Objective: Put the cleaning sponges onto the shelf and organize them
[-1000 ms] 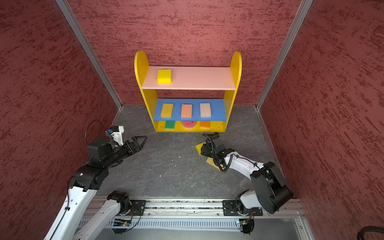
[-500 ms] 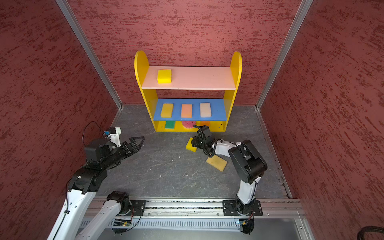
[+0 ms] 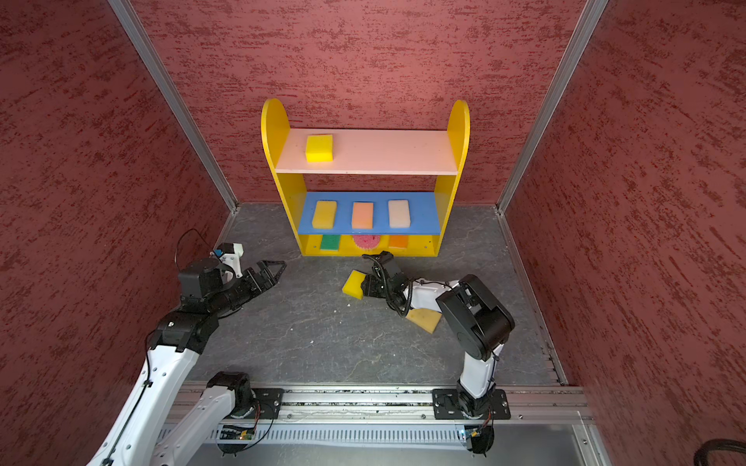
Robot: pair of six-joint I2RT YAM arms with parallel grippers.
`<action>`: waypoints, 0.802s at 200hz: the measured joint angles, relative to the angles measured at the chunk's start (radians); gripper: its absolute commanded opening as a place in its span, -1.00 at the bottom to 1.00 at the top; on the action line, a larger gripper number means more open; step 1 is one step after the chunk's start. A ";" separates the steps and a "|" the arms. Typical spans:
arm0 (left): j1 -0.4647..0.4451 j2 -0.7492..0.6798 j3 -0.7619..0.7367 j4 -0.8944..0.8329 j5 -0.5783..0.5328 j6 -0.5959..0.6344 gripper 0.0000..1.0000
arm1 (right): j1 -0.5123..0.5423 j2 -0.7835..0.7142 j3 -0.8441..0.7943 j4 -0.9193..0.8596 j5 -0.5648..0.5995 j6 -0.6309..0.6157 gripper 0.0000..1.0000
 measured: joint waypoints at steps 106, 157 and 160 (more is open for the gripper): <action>0.090 0.041 -0.065 0.084 0.170 -0.032 0.25 | 0.086 0.122 0.187 -0.011 -0.013 0.040 -0.99; 0.105 0.055 -0.102 0.120 0.241 -0.036 0.22 | 0.087 0.111 0.250 -0.076 -0.016 0.002 -1.00; 0.105 0.057 -0.105 0.121 0.243 -0.035 0.22 | 0.087 0.109 0.254 -0.078 -0.016 0.000 -1.00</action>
